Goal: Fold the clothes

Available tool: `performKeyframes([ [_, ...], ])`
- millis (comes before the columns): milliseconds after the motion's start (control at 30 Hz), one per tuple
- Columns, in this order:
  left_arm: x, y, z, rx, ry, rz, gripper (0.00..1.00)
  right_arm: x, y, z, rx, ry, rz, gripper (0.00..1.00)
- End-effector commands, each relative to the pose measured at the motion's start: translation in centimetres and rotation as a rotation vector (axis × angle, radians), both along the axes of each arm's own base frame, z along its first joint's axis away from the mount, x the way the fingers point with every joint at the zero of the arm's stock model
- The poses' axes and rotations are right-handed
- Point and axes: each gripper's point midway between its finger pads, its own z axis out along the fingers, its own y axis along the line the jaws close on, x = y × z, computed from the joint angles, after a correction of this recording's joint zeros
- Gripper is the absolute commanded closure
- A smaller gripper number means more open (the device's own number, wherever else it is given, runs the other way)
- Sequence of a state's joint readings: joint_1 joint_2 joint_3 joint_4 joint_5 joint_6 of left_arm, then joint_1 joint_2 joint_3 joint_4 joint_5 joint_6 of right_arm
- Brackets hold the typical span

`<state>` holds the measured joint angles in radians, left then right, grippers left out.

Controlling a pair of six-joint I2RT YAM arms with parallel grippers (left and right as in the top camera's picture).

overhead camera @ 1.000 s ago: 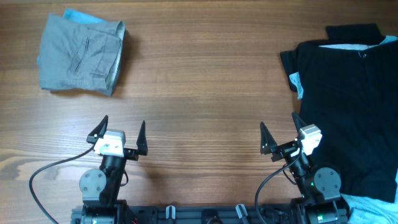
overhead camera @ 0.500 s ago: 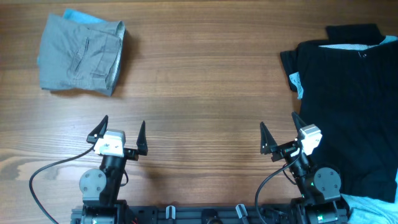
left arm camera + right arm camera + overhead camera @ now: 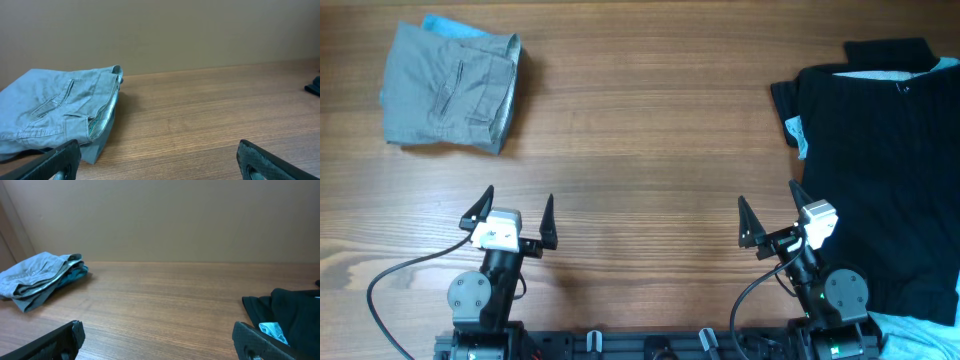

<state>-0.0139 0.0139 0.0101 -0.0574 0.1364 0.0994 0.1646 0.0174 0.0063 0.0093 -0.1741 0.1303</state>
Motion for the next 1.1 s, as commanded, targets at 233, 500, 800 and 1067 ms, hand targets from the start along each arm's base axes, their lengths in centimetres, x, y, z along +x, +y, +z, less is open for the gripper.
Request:
performKeyframes([
  [233, -0.6, -2.4, 3.5, -0.062, -0.123, -0.149, 0.00, -1.1, 1.5, 3.0, 0.138, -0.008, 0.108, 0.00],
  [500, -1.5, -0.1, 9.6, -0.120, -0.097, -0.010, 0.00, -2.0, 1.9, 8.3, 0.112, 0.121, 0.127, 0.00],
  [800, 0.9, 0.5, 12.5, -0.157, 0.183, 0.052, 0.00, 2.9, 2.7, 7.3, 0.034, 0.602, 0.101, 0.00],
  [1067, 5.3, -2.0, 11.8, -0.259, 0.467, -0.049, 0.00, 8.7, 3.7, 3.4, -0.149, 0.921, 0.161, 0.01],
])
